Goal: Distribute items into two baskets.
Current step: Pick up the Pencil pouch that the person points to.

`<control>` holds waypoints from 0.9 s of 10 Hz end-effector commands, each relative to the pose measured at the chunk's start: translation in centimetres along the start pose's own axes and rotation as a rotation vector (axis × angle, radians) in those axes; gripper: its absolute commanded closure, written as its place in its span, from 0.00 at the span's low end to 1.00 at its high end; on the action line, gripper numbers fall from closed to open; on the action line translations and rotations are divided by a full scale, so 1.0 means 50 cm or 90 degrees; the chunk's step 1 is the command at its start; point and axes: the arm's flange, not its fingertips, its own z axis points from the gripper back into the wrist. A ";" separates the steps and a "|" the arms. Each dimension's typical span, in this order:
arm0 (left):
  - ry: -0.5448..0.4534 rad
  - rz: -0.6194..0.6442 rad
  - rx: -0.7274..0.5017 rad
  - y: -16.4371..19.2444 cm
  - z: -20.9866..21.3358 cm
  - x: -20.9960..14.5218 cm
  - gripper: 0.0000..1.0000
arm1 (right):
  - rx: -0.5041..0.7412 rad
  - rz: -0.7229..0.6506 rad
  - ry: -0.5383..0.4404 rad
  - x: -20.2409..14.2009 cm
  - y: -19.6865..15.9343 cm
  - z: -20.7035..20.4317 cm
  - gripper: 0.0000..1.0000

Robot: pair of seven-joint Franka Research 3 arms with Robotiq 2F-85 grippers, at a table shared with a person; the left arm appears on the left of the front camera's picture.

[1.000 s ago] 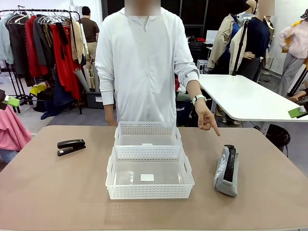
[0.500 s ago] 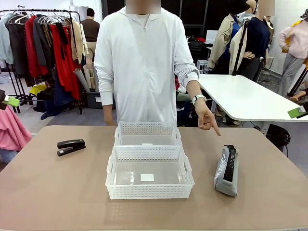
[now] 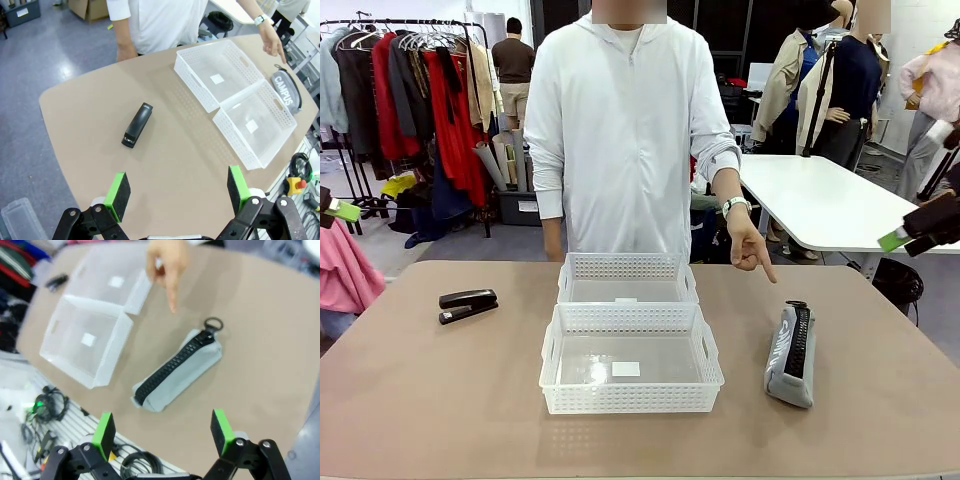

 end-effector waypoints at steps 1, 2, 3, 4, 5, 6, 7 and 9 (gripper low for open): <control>-0.008 0.000 -0.008 0.002 0.000 0.000 0.00 | -0.062 -0.139 0.031 0.027 0.019 -0.023 0.00; -0.008 0.000 -0.008 0.002 0.000 0.000 0.00 | -0.099 -0.219 0.050 0.040 0.028 -0.049 0.00; -0.008 0.000 -0.008 0.002 0.000 0.000 0.00 | -0.113 -0.258 0.049 0.050 0.035 -0.070 0.00; -0.008 0.000 -0.008 0.002 0.000 0.000 0.00 | -0.105 -0.290 0.035 0.062 0.037 -0.084 0.00; -0.008 0.000 -0.008 0.002 0.000 0.000 0.00 | -0.116 -0.326 0.028 0.071 0.038 -0.103 0.00; -0.008 0.000 -0.008 0.002 0.000 0.000 0.00 | -0.122 -0.364 0.042 0.079 0.041 -0.129 0.00; -0.008 0.000 -0.008 0.002 0.000 0.000 0.00 | -0.144 -0.401 0.065 0.089 0.040 -0.155 0.00; -0.008 0.000 -0.008 0.002 0.000 0.000 0.00 | -0.191 -0.451 0.094 0.099 0.041 -0.186 0.00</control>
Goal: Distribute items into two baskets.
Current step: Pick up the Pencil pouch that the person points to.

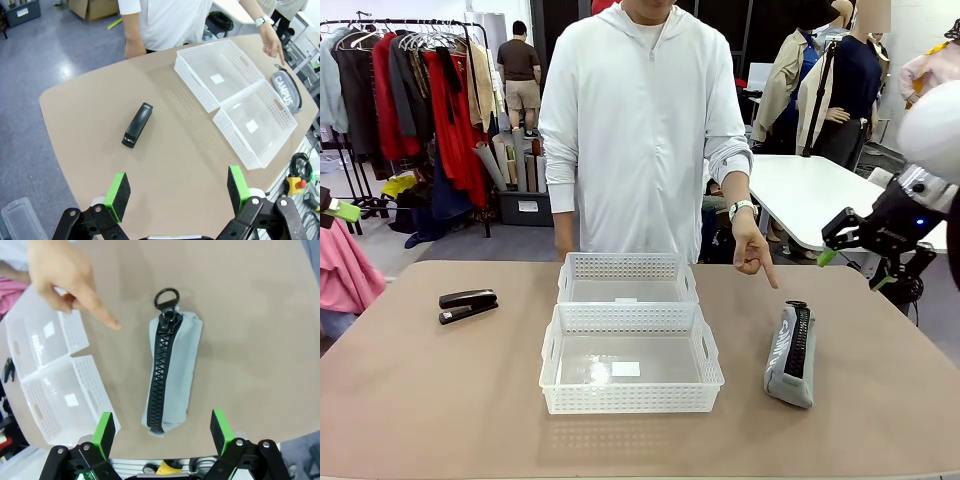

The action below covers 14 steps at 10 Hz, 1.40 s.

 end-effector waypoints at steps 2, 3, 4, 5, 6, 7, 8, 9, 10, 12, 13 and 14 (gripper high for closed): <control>-0.009 0.000 -0.008 0.002 0.000 0.000 0.00 | -0.066 -0.050 0.025 0.019 0.040 -0.024 0.00; -0.009 0.000 -0.008 0.002 0.000 0.000 0.00 | -0.080 -0.066 0.040 0.025 0.042 -0.040 0.00; -0.009 0.000 -0.008 0.002 0.000 0.000 0.00 | -0.092 -0.080 0.043 0.031 0.043 -0.052 0.00; -0.009 0.000 -0.008 0.002 0.000 0.000 0.00 | -0.102 -0.094 0.050 0.040 0.045 -0.069 0.00; -0.009 0.000 -0.008 0.002 0.000 0.000 0.00 | -0.112 -0.101 0.058 0.044 0.045 -0.086 0.00; -0.009 0.000 -0.008 0.002 0.000 0.000 0.00 | -0.108 -0.112 0.059 0.051 0.042 -0.099 0.00; -0.009 0.000 -0.008 0.002 0.000 0.000 0.00 | -0.104 -0.122 0.053 0.057 0.039 -0.109 0.00; -0.009 0.000 -0.008 0.002 0.000 0.000 0.00 | -0.100 -0.125 0.062 0.059 0.040 -0.122 0.00; -0.009 0.000 -0.008 0.002 0.000 0.000 0.00 | -0.101 -0.128 0.073 0.061 0.040 -0.138 0.00; -0.009 0.000 -0.008 0.002 0.000 0.000 0.00 | -0.113 -0.140 0.086 0.062 0.035 -0.172 0.00; -0.009 0.000 -0.008 0.002 0.000 0.000 0.00 | -0.116 -0.145 0.096 0.060 0.033 -0.192 0.00; -0.009 0.000 -0.008 0.002 0.000 0.000 0.00 | -0.113 -0.149 0.110 0.058 0.030 -0.213 0.00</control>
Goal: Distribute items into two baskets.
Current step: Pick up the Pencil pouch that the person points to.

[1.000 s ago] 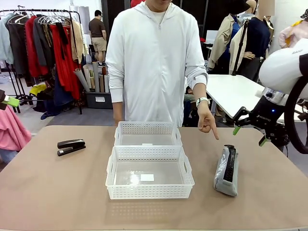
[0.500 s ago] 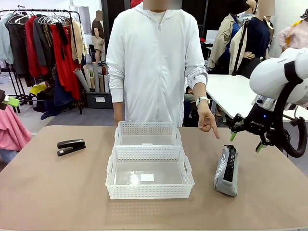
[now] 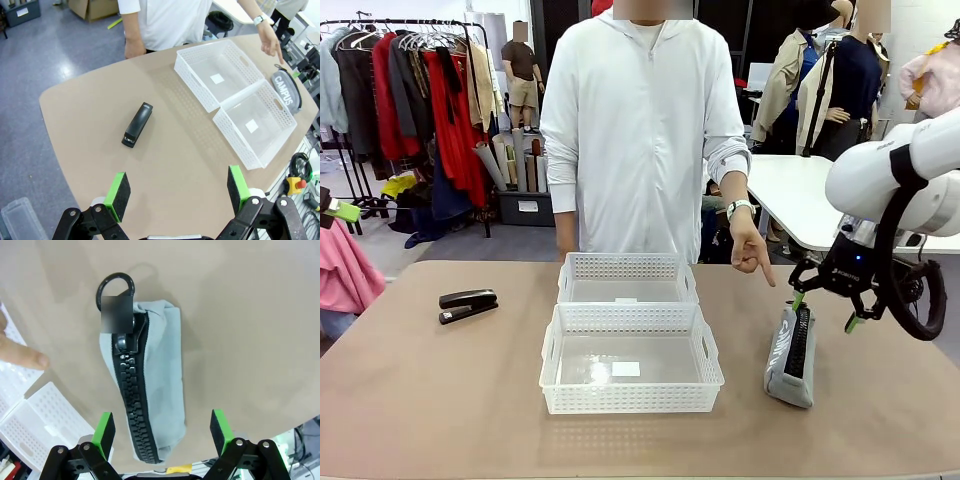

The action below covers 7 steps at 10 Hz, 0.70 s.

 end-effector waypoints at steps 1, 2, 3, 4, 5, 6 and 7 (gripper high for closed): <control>-0.009 0.000 -0.008 0.002 -0.001 0.001 0.00 | 0.005 -0.021 0.014 0.006 0.026 -0.031 0.00; -0.009 0.000 -0.008 0.002 -0.001 0.001 0.00 | 0.007 -0.017 0.019 0.001 0.029 -0.045 0.00; -0.009 0.000 -0.008 0.002 -0.001 0.001 0.00 | 0.010 -0.010 0.018 -0.004 0.034 -0.054 0.00; -0.009 0.000 -0.008 0.002 -0.001 0.001 0.00 | 0.016 -0.004 0.022 -0.010 0.038 -0.063 0.00; -0.009 0.000 -0.008 0.002 -0.001 0.001 0.00 | 0.019 -0.001 0.032 -0.015 0.042 -0.078 0.00; -0.009 0.000 -0.008 0.002 -0.001 0.001 0.00 | 0.017 -0.003 0.040 -0.013 0.042 -0.093 0.00; -0.009 0.000 -0.008 0.002 -0.001 0.001 0.00 | 0.015 -0.006 0.043 -0.008 0.043 -0.107 0.00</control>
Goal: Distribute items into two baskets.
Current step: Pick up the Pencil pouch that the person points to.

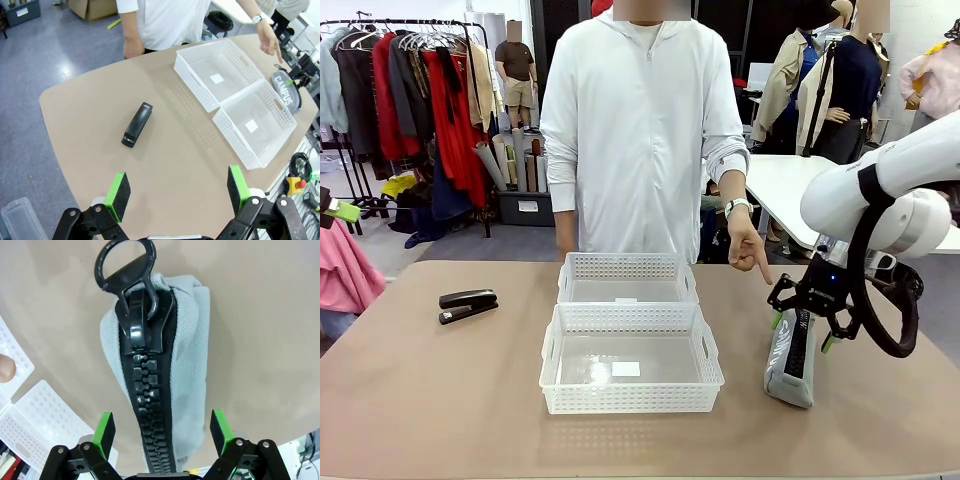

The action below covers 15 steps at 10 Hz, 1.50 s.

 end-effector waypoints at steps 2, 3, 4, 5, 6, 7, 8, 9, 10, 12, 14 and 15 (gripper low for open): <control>-0.009 0.000 -0.007 0.002 0.000 0.001 0.00 | 0.005 -0.005 -0.008 0.011 0.007 -0.033 0.00; -0.009 0.000 -0.007 0.002 0.000 0.001 0.00 | 0.005 -0.002 -0.011 0.008 0.009 -0.038 0.00; -0.009 0.000 -0.007 0.002 0.000 0.001 0.00 | 0.006 0.002 -0.019 0.004 0.007 -0.036 0.00; -0.009 0.000 -0.007 0.002 0.000 0.001 0.00 | -0.005 -0.003 0.002 0.011 0.000 -0.033 0.00; -0.009 0.000 -0.007 0.002 0.000 0.001 0.00 | -0.005 -0.003 0.002 0.011 0.000 -0.033 0.00; -0.009 0.000 -0.007 0.002 0.000 0.001 0.00 | -0.005 -0.003 0.002 0.011 0.000 -0.033 0.00; -0.009 0.000 -0.007 0.002 0.000 0.001 0.00 | -0.005 -0.003 0.002 0.011 0.000 -0.033 0.00; -0.009 0.000 -0.007 0.002 0.000 0.001 0.00 | -0.005 -0.003 0.002 0.011 0.000 -0.033 0.00; -0.009 0.000 -0.007 0.002 0.000 0.001 0.00 | -0.005 -0.003 0.002 0.011 0.000 -0.033 0.00; -0.009 0.000 -0.007 0.002 0.000 0.001 0.00 | -0.005 -0.003 0.002 0.011 0.000 -0.033 0.00; -0.009 0.000 -0.007 0.002 0.000 0.001 0.00 | -0.034 -0.034 -0.009 0.009 0.009 -0.037 0.25; -0.009 0.000 -0.007 0.002 0.000 0.001 0.00 | -0.045 -0.044 -0.017 0.001 0.015 -0.042 0.45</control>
